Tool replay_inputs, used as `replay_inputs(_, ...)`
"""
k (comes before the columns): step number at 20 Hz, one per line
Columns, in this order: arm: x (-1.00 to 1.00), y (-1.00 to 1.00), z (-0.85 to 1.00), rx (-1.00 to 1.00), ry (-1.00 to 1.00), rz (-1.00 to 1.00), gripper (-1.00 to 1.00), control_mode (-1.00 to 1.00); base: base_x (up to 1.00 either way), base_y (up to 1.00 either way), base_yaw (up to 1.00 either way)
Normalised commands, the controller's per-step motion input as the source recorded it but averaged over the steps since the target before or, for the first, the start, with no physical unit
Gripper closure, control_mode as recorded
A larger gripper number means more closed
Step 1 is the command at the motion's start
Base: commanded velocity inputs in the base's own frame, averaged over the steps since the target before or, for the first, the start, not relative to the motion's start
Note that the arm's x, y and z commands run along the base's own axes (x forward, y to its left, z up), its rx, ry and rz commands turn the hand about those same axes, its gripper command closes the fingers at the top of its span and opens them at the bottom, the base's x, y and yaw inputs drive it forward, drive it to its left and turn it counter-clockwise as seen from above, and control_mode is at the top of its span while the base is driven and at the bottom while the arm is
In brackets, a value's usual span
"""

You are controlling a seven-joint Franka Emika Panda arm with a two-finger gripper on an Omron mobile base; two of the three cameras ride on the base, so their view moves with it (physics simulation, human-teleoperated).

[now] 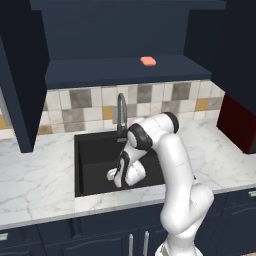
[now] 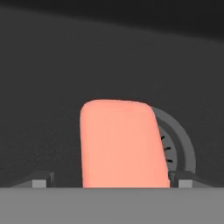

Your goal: Pick up the bar soap and bar soap from the sink, and place them back in the cabinet, and close the cabinet doors.

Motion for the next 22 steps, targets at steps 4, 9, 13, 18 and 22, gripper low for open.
replay_inputs(4, 0.12, 0.0, -0.08, 0.0, 0.0, 0.0, -1.0, -1.0, 0.0, 0.0, 0.0)
replay_inputs(9, 0.06, 0.0, -0.04, 0.0, 0.0, 0.0, 1.0, -1.0, 0.0, 0.0, 0.0)
replay_inputs(13, 0.03, 0.0, 0.0, 0.0, 0.0, 0.0, 1.0, -1.0, 0.0, 0.0, 0.0)
replay_inputs(18, 0.0, 0.0, 0.0, 0.0, 0.0, 0.0, 1.0, -1.0, 0.0, 0.0, 0.0)
replay_inputs(22, 0.0, -0.01, 0.16, 0.0, -0.04, 0.0, 1.0, -1.0, 0.0, 0.0, 0.0)
